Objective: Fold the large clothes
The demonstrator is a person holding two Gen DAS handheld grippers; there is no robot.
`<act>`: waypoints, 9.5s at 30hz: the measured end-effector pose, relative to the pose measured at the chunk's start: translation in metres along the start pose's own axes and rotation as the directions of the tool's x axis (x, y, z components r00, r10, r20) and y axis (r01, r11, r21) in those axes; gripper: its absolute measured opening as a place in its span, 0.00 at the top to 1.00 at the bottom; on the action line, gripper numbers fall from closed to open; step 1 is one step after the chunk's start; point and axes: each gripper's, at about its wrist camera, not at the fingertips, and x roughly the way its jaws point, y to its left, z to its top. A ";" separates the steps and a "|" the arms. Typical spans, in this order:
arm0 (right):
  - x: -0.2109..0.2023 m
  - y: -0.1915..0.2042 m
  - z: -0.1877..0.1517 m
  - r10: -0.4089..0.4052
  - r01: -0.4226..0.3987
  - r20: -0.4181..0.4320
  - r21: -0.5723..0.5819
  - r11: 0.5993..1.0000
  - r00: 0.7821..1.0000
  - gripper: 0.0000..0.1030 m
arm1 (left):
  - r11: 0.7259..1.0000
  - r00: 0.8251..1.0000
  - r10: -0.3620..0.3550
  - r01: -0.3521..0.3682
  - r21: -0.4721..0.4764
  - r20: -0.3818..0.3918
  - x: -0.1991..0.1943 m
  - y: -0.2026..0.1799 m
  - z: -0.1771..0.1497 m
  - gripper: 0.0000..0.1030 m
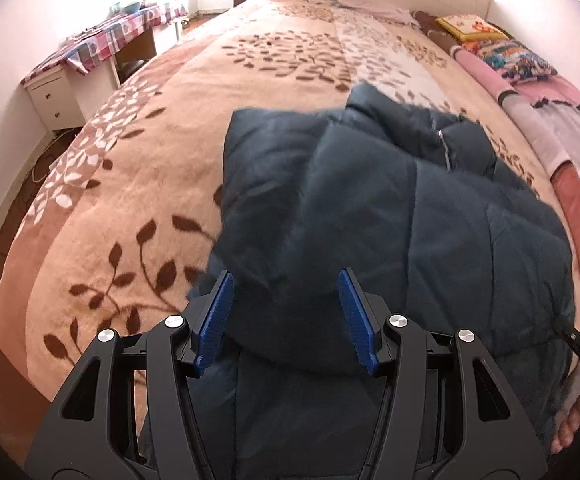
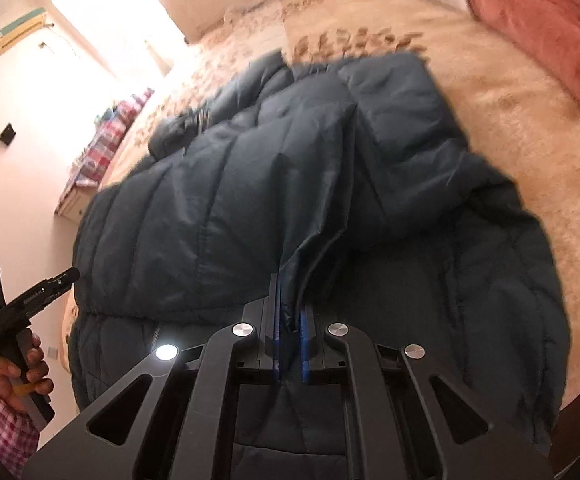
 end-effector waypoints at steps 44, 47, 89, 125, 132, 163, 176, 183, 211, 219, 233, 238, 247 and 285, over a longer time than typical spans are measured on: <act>0.015 -0.011 -0.006 -0.077 0.072 -0.099 -0.047 0.996 0.992 0.60 | 0.995 0.998 -0.066 0.065 0.081 0.007 -0.053 0.017 -0.028 0.36; 0.007 -0.009 -0.009 -0.114 0.106 -0.085 -0.089 0.990 0.990 0.56 | 0.997 0.998 -0.065 0.064 0.048 0.006 -0.069 0.040 -0.047 0.36; -0.125 -0.092 -0.152 -0.169 0.147 -0.287 -0.098 0.984 0.943 0.40 | 0.967 0.931 -0.126 0.192 0.165 -0.344 -0.063 0.054 -0.179 0.35; -0.125 -0.107 -0.163 0.055 -0.046 -0.277 0.039 0.998 0.959 0.54 | 0.985 0.914 -0.159 0.172 0.002 -0.373 -0.061 0.111 -0.216 0.30; -0.126 -0.093 -0.165 0.037 -0.048 -0.272 -0.034 0.998 0.962 0.82 | 0.973 0.949 -0.144 0.187 0.137 -0.280 -0.077 0.084 -0.226 0.84; -0.249 -0.084 -0.120 0.338 -0.361 0.152 0.162 0.918 0.929 0.88 | 0.887 0.868 -0.462 0.447 0.118 0.181 -0.224 0.123 -0.165 0.89; -0.254 -0.105 -0.142 0.361 -0.401 0.185 0.279 0.872 0.914 0.89 | 0.862 0.844 -0.506 0.497 0.094 0.176 -0.230 0.133 -0.180 0.89; -0.256 -0.101 -0.128 0.392 -0.456 0.258 0.271 0.848 0.883 0.89 | 0.842 0.811 -0.537 0.531 0.094 0.232 -0.237 0.127 -0.155 0.89; -0.263 -0.079 -0.029 0.456 -0.541 0.346 0.207 0.815 0.820 0.88 | 0.804 0.747 -0.571 0.592 0.049 0.342 -0.232 0.126 -0.076 0.89; -0.196 -0.060 0.093 0.458 -0.525 0.302 0.194 0.829 0.836 0.89 | 0.846 0.784 -0.519 0.528 0.073 0.341 -0.180 0.093 0.036 0.88; 0.041 -0.105 0.240 0.323 -0.353 0.150 0.497 0.793 0.935 0.88 | 0.866 0.910 -0.381 0.414 -0.280 0.165 0.057 0.069 0.188 0.88; 0.093 -0.119 0.249 0.254 -0.252 0.069 0.517 0.818 0.965 0.89 | 0.898 0.940 -0.330 0.342 -0.278 0.091 0.117 0.055 0.200 0.87; 0.107 -0.147 0.238 0.325 -0.320 0.108 0.619 0.717 0.939 0.18 | 0.816 0.909 -0.408 0.405 -0.412 0.085 0.137 0.064 0.199 0.69; 0.093 -0.073 0.196 0.190 -0.157 -0.079 0.307 0.939 0.979 0.96 | 0.974 0.973 -0.226 0.225 -0.039 -0.051 0.114 -0.025 0.167 0.55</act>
